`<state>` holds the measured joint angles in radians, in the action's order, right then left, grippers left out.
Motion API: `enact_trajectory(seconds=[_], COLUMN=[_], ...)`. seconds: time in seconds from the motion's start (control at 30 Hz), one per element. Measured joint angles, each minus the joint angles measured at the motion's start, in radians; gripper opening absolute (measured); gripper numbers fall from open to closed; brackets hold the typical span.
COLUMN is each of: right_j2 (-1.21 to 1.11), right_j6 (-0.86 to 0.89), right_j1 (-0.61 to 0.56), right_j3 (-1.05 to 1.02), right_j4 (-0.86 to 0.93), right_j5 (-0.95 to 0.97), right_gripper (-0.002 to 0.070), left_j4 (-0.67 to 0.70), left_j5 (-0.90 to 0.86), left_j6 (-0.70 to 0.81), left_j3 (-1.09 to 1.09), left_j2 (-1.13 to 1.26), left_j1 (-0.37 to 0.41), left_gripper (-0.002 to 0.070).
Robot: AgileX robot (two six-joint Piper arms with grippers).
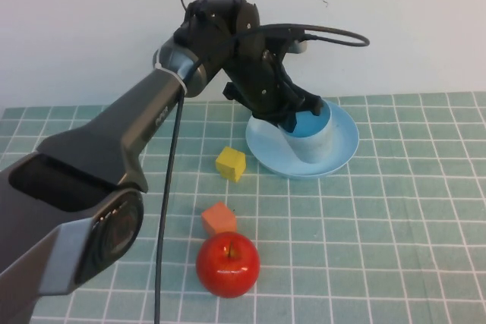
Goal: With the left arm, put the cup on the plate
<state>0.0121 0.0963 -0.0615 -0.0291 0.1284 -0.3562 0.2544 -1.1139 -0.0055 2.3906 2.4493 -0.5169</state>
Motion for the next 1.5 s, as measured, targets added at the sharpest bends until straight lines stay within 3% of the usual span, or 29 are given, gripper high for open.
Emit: enact_trajectory(seconds=[0.17, 0.4, 0.57, 0.73, 0.87, 1.0, 1.07, 1.17, 1.23, 1.5], right_j2=[0.000, 0.000, 0.000, 0.000, 0.000, 0.000, 0.000, 0.000, 0.000, 0.000], right_j6=[0.000, 0.000, 0.000, 0.000, 0.000, 0.000, 0.000, 0.000, 0.000, 0.000], right_j1=[0.000, 0.000, 0.000, 0.000, 0.000, 0.000, 0.000, 0.000, 0.000, 0.000], right_j3=[0.000, 0.000, 0.000, 0.000, 0.000, 0.000, 0.000, 0.000, 0.000, 0.000], right_j4=[0.000, 0.000, 0.000, 0.000, 0.000, 0.000, 0.000, 0.000, 0.000, -0.033], right_j5=[0.000, 0.000, 0.000, 0.000, 0.000, 0.000, 0.000, 0.000, 0.000, 0.000], right_gripper=[-0.0002, -0.0002, -0.0002, -0.0002, -0.0002, -0.0002, -0.0002, -0.0002, -0.0002, -0.0002], left_j4=[-0.020, -0.114, -0.119, -0.132, -0.158, -0.231, -0.288, -0.354, -0.373, -0.320], left_j5=[0.041, 0.096, 0.121, 0.138, 0.129, 0.090, 0.071, 0.046, 0.036, 0.074], left_j6=[-0.025, -0.043, -0.054, -0.094, -0.110, -0.127, -0.159, -0.183, -0.186, -0.178], left_j3=[0.050, 0.058, 0.059, 0.064, 0.098, 0.164, 0.196, 0.231, 0.241, 0.250], left_j2=[0.018, 0.035, 0.069, 0.076, 0.061, 0.019, -0.011, -0.066, -0.113, -0.297], left_j1=[-0.006, -0.006, -0.006, -0.006, -0.006, -0.006, -0.006, -0.006, -0.006, -0.034], left_gripper=[0.0036, 0.0137, 0.0253, 0.0432, 0.0498, 0.0431, 0.0342, 0.0140, 0.0060, 0.0004])
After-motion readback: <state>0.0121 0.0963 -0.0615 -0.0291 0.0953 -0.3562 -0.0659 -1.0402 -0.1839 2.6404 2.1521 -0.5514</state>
